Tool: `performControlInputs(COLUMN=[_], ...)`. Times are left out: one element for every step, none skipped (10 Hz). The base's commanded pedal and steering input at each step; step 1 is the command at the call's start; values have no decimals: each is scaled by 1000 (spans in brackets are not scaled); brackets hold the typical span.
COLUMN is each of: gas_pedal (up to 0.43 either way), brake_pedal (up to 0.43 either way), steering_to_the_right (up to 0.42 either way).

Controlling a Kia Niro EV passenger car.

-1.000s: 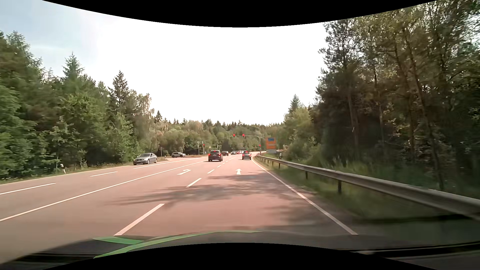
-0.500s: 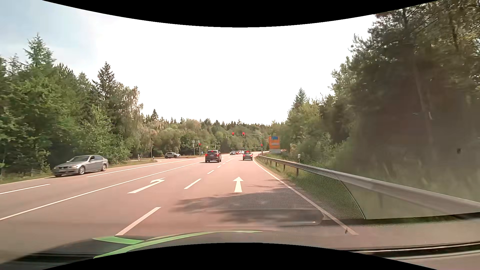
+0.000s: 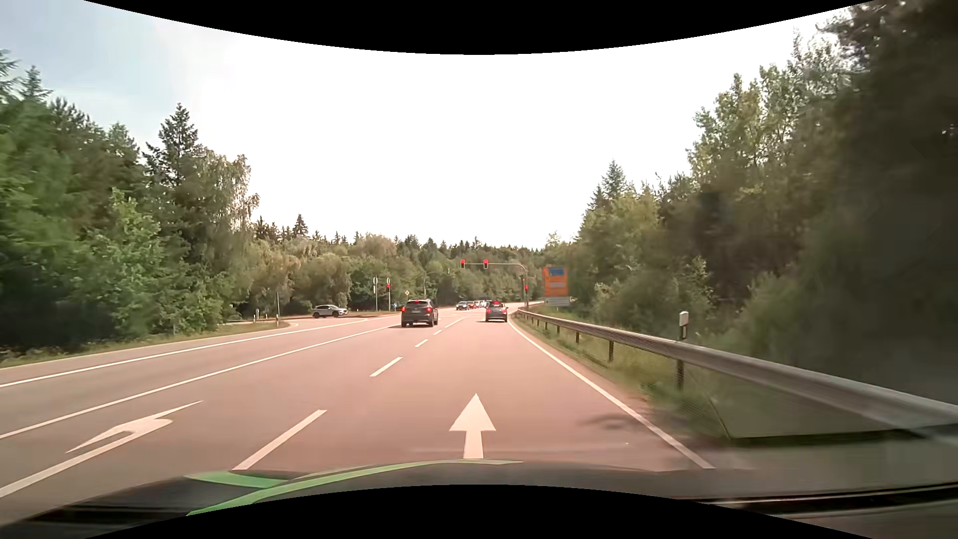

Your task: Follow the waypoints while adhering to traffic rules and regulations

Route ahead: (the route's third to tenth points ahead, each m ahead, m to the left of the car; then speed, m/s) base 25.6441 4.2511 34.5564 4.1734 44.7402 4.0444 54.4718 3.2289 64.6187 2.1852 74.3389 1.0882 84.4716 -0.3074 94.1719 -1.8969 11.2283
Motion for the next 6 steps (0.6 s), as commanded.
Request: performControlInputs(gas_pedal=[0,0,0,0,0,0], brake_pedal=[165,165,165,165,165,171], steering_to_the_right=[1,1,2,2,2,3])
